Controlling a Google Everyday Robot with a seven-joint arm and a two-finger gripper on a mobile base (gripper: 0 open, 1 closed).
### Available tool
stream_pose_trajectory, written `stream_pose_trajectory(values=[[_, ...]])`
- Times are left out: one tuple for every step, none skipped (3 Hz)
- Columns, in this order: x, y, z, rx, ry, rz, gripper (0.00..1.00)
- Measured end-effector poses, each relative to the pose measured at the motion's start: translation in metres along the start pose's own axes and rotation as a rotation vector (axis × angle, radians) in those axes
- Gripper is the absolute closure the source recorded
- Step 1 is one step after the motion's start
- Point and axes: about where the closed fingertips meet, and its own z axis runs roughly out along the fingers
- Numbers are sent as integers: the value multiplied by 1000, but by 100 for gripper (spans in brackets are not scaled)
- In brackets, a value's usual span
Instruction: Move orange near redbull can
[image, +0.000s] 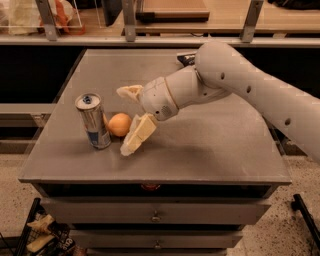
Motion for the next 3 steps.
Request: stream_pose_trajectory(values=[[0, 0, 0, -3, 0, 0, 0], [-1, 1, 0, -17, 4, -12, 0], [2, 0, -14, -8, 45, -19, 0]])
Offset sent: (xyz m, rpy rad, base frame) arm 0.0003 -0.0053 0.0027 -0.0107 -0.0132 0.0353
